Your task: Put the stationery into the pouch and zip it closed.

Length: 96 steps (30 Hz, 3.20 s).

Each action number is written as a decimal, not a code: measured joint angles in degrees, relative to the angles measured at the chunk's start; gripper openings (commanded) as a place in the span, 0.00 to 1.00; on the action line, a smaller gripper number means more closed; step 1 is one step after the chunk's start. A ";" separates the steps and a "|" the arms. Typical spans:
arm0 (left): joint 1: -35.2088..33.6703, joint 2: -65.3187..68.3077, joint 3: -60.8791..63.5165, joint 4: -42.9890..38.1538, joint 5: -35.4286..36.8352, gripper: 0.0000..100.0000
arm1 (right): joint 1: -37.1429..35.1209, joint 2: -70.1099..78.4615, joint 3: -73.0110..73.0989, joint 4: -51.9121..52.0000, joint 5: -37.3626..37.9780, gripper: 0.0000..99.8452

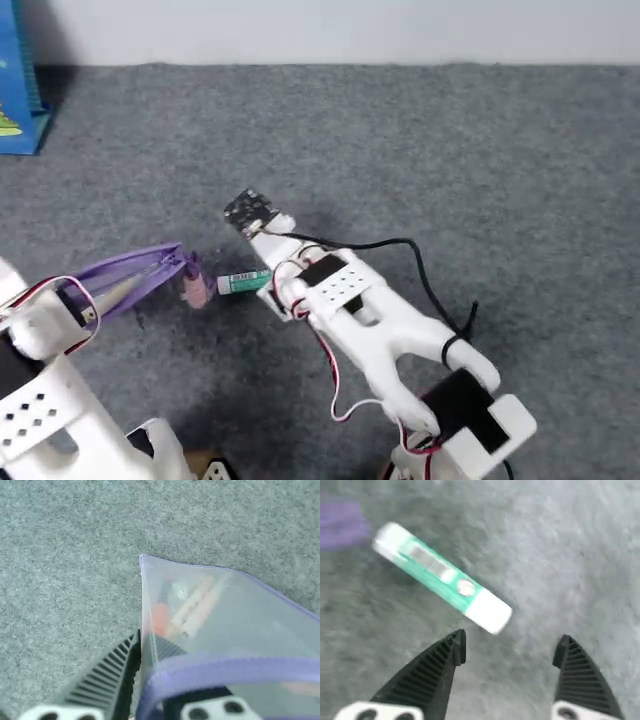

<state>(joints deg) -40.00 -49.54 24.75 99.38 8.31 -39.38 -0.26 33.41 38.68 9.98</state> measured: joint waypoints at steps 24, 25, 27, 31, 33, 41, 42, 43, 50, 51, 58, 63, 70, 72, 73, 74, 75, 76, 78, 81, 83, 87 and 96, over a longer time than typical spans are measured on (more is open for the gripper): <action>0.00 0.00 0.00 0.00 0.00 0.01 | -3.60 14.33 -12.48 5.80 3.69 0.01; 0.00 0.00 0.00 0.00 0.00 0.01 | -3.43 14.33 -12.48 6.24 3.69 0.01; 0.00 0.00 0.00 0.00 0.00 0.01 | -2.46 14.33 -12.57 8.09 3.96 0.01; 0.00 0.00 0.00 0.00 0.00 0.01 | -0.35 14.33 -12.92 12.57 6.42 0.01; 0.00 0.00 0.00 0.00 0.00 0.01 | 0.97 14.24 -13.36 15.03 6.95 0.01; 0.00 0.00 0.00 0.00 0.00 0.01 | 9.41 7.47 -13.36 29.71 8.53 0.01; 0.00 0.00 0.00 0.00 0.00 0.01 | 10.81 6.07 -13.27 31.03 9.67 0.01; 0.00 0.00 0.00 0.00 0.00 0.01 | 12.40 4.31 -12.66 32.00 10.73 0.01; 4.04 0.00 -0.09 0.00 0.00 0.01 | 18.20 -8.00 -2.11 33.85 15.47 0.08; 5.36 0.00 -0.44 0.00 0.09 0.01 | 18.90 -9.76 -0.53 33.85 15.65 0.07; 18.64 0.09 -0.88 0.00 7.30 0.01 | 21.19 -17.76 7.38 33.93 15.91 0.14; 29.36 0.09 -0.79 0.00 12.92 0.01 | 21.63 -21.01 9.23 34.90 14.33 0.27; 34.37 0.09 -0.79 0.00 14.33 0.01 | 21.54 -23.56 9.67 34.02 12.92 0.27; 34.55 0.09 -0.79 0.00 14.33 0.01 | 21.54 -23.56 9.67 32.44 12.84 0.27; 34.46 0.09 -0.79 0.00 14.33 0.01 | 21.54 -23.56 9.67 31.47 12.40 0.27; 34.02 0.09 -0.79 0.00 14.33 0.01 | 21.54 -23.56 9.67 30.24 11.60 0.27; 32.97 0.09 -0.79 0.00 14.33 0.01 | 21.36 -23.56 9.67 29.19 10.29 0.27; 31.82 0.09 -0.79 0.00 14.33 0.01 | 20.92 -23.56 9.67 28.31 8.70 0.27; 29.27 0.09 -0.79 0.00 14.33 0.01 | 18.73 -23.56 9.67 27.34 6.51 0.27; 26.11 0.09 -0.79 0.00 13.19 0.01 | 14.77 -23.56 9.76 26.11 3.78 0.27; 24.44 0.09 -0.79 0.00 12.84 0.01 | 12.75 -23.56 9.93 24.26 2.29 0.27; 23.30 0.09 -0.79 0.00 12.75 0.01 | 11.78 -20.31 11.96 18.11 1.14 0.27; 23.30 0.09 -0.79 0.00 12.66 0.01 | 11.96 -2.81 11.43 8.62 1.14 0.08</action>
<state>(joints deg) -16.70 -49.45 23.96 99.38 20.97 -27.43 -3.08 44.84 47.30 11.12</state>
